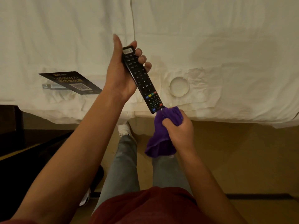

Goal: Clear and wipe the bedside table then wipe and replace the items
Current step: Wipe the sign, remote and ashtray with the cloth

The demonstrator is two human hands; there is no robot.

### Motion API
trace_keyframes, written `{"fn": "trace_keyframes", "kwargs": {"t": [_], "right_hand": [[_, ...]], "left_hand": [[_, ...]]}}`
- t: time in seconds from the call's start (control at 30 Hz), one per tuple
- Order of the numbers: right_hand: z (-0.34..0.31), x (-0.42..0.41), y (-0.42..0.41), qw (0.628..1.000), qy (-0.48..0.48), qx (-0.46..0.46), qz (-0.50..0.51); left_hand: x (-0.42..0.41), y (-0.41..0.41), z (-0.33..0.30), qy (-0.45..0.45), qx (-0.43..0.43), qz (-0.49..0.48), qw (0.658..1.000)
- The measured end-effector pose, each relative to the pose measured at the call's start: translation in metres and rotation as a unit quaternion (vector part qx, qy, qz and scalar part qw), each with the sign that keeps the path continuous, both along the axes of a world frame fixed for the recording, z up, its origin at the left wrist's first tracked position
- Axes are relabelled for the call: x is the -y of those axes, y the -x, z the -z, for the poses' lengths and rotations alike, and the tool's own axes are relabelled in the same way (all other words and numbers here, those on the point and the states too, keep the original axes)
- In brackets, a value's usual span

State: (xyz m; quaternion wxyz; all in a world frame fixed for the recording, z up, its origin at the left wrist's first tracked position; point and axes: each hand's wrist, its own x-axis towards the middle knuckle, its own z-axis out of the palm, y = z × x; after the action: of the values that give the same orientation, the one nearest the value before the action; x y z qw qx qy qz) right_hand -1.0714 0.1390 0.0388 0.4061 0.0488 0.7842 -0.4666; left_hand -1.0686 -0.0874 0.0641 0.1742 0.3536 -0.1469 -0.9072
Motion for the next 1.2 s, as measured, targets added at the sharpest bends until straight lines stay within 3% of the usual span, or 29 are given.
{"fn": "trace_keyframes", "kwargs": {"t": [0.1,0.2,0.33,0.47,0.53,0.6,0.7,0.77,0.83,0.93,1.03,1.2], "right_hand": [[0.002,0.000,0.012,0.999,-0.001,0.036,0.025],[-0.003,0.014,0.023,0.989,0.091,0.099,0.055],[-0.010,0.033,0.036,0.955,0.187,0.176,0.149],[-0.011,0.036,0.060,0.931,0.232,0.171,0.223],[-0.011,0.035,0.072,0.928,0.241,0.159,0.235],[-0.012,0.037,0.080,0.939,0.225,0.138,0.221],[-0.011,0.045,0.080,0.964,0.182,0.086,0.173],[-0.008,0.049,0.074,0.978,0.158,0.061,0.125],[-0.005,0.050,0.066,0.984,0.148,0.070,0.077],[0.000,0.046,0.058,0.984,0.134,0.112,0.016],[0.005,0.037,0.052,0.984,0.118,0.127,-0.032],[0.009,0.017,0.060,0.977,0.094,0.143,0.126]], "left_hand": [[0.005,-0.002,0.006,-0.040,-0.010,-0.077,0.996],[-0.002,-0.003,0.015,-0.053,0.028,-0.131,0.990],[-0.016,-0.009,0.027,0.036,0.112,-0.117,0.986],[-0.019,-0.039,0.028,0.230,0.164,0.036,0.958],[-0.020,-0.058,0.028,0.346,0.183,0.171,0.904],[-0.023,-0.069,0.026,0.401,0.163,0.293,0.852],[-0.032,-0.065,0.024,0.368,0.121,0.378,0.841],[-0.039,-0.055,0.028,0.368,0.164,0.360,0.842],[-0.045,-0.046,0.035,0.350,0.232,0.309,0.853],[-0.046,-0.040,0.048,0.253,0.296,0.193,0.900],[-0.036,-0.043,0.058,0.178,0.348,0.086,0.916],[-0.031,-0.053,0.067,0.095,0.296,0.009,0.950]]}}
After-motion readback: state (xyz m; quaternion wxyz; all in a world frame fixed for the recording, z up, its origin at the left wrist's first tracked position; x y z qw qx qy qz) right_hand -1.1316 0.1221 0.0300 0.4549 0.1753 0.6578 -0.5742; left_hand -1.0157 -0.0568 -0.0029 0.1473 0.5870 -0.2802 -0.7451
